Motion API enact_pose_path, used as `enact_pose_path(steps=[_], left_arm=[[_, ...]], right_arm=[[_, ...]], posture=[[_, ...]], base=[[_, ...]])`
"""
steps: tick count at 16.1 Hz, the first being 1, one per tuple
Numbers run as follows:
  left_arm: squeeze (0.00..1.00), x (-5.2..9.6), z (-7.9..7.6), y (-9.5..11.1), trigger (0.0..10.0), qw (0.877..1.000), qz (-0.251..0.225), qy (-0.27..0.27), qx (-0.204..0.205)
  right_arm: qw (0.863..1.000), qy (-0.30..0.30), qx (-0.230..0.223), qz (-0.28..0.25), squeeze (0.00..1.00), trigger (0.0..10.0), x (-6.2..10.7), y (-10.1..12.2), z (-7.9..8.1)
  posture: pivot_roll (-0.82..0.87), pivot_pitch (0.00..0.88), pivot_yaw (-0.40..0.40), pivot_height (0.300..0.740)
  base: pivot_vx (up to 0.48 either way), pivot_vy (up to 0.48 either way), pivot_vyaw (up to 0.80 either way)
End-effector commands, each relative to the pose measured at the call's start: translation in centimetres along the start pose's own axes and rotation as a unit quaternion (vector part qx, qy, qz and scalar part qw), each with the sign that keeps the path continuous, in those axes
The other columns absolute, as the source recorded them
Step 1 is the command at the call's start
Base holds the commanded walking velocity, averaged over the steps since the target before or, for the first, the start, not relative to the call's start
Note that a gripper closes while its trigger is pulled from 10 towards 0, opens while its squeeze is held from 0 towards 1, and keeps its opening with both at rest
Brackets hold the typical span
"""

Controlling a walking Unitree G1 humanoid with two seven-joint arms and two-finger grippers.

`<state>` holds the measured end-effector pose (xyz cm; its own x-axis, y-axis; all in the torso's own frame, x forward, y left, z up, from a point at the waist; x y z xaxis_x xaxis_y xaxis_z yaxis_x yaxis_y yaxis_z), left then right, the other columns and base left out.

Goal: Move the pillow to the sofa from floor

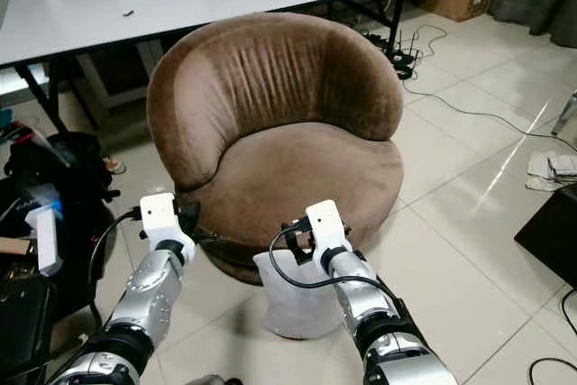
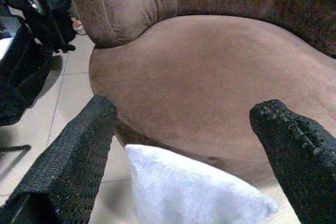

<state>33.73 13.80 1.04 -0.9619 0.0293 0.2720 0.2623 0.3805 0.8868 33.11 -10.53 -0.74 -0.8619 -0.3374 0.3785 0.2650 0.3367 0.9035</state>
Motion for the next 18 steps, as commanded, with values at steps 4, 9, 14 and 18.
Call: enact_pose_path(steps=[4, 9, 14, 18], left_arm=[[0.0, 0.6, 0.4, -1.9, 0.0, 0.999, 0.036, 0.012, -0.003], [1.0, 2.1, -0.4, -6.6, 10.0, 0.987, 0.134, -0.007, -0.091], [1.0, 0.0, -1.8, -2.0, 10.0, 0.984, 0.061, -0.048, -0.16], [1.0, -0.6, -2.0, -0.8, 10.0, 0.983, 0.049, -0.061, -0.168]], right_arm=[[1.0, 0.005, 0.008, 0.001, 0.0, 10.0, -0.2, 0.4, 0.0], [1.0, 0.008, 0.009, 0.0, 0.0, 10.0, -0.3, 0.4, 0.3], [1.0, 0.005, 0.009, 0.0, 0.0, 10.0, -0.3, 0.5, 0.1], [1.0, 0.004, 0.008, 0.0, 0.0, 10.0, -0.3, 0.5, 0.2]], posture=[[-0.11, 0.0, 0.06, 0.74], [-0.11, 0.0, 0.069, 0.74], [-0.11, 0.0, 0.071, 0.74], [-0.12, 0.0, 0.078, 0.74]], base=[[0.0, 0.0, 0.0], [0.0, 0.0, 0.0], [0.0, 0.0, 0.0], [0.0, 0.0, 0.0]])
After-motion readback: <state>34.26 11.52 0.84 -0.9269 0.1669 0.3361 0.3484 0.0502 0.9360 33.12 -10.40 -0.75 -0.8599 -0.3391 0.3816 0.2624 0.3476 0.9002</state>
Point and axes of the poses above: a point about 5 cm out from each wrist's last joint towards the gripper, its own x axis pointing back from the gripper into the wrist, its own y axis along the axis of the wrist's last joint, z = x × y, the point moved 4 cm from there along -x, pointing out of the wrist towards the gripper, and after that the axes turned 9 degrees about x, right-handed, at the moved point
